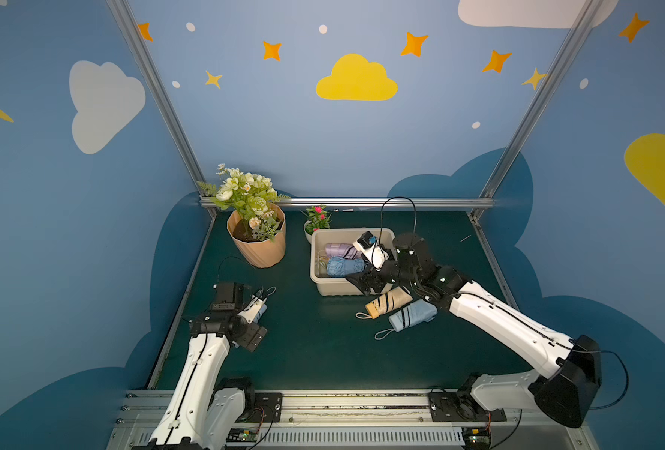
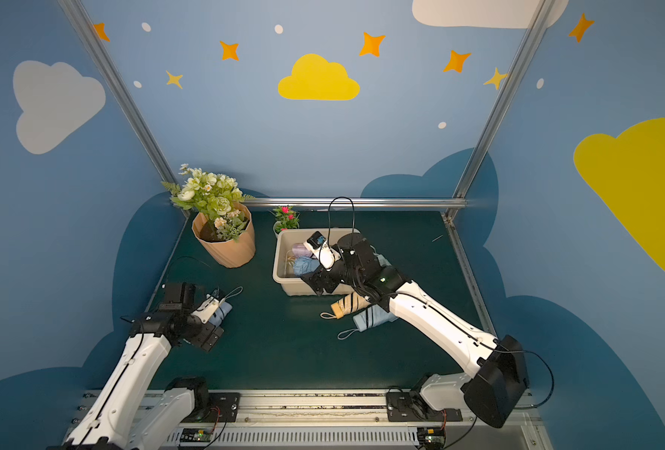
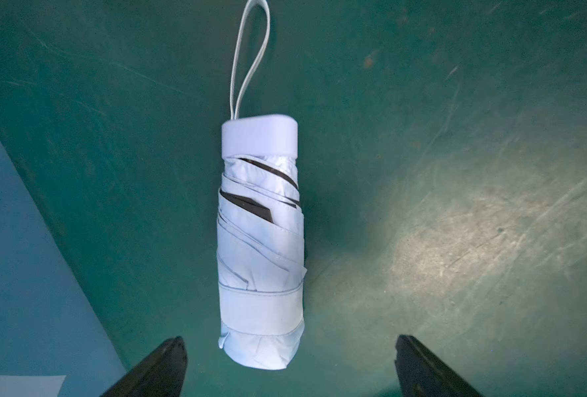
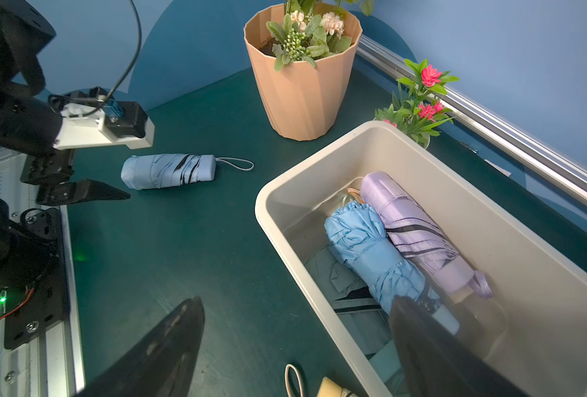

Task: Put the umbrella into the storage box
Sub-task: Pick up the umbrella from the center of the board.

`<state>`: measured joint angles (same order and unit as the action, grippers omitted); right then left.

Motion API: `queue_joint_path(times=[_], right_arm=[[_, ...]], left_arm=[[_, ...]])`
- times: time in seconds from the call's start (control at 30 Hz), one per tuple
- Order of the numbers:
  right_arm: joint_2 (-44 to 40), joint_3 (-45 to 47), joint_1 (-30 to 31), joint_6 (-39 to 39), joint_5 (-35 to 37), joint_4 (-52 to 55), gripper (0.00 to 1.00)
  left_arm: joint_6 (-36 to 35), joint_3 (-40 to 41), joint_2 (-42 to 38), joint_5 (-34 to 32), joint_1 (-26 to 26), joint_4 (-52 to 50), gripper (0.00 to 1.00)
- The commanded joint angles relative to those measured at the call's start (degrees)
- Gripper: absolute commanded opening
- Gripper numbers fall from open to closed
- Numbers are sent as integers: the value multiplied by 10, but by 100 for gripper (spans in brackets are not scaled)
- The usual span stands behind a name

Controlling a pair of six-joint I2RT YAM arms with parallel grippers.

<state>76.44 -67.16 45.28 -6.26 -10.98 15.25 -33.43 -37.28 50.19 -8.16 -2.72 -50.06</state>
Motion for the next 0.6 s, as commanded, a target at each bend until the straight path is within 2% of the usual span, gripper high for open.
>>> queue_joint_path(times=[0.0, 0.3, 0.57], right_arm=[[-20, 4, 8, 14, 9, 5, 90], [-19, 12, 22, 17, 10, 0, 90], [0, -10, 22, 9, -3, -3, 90]], left_arm=[[-10, 0, 9, 2, -8, 36, 100], [11, -7, 86, 16, -34, 97, 100], [57, -44, 197, 53, -47, 109, 98]])
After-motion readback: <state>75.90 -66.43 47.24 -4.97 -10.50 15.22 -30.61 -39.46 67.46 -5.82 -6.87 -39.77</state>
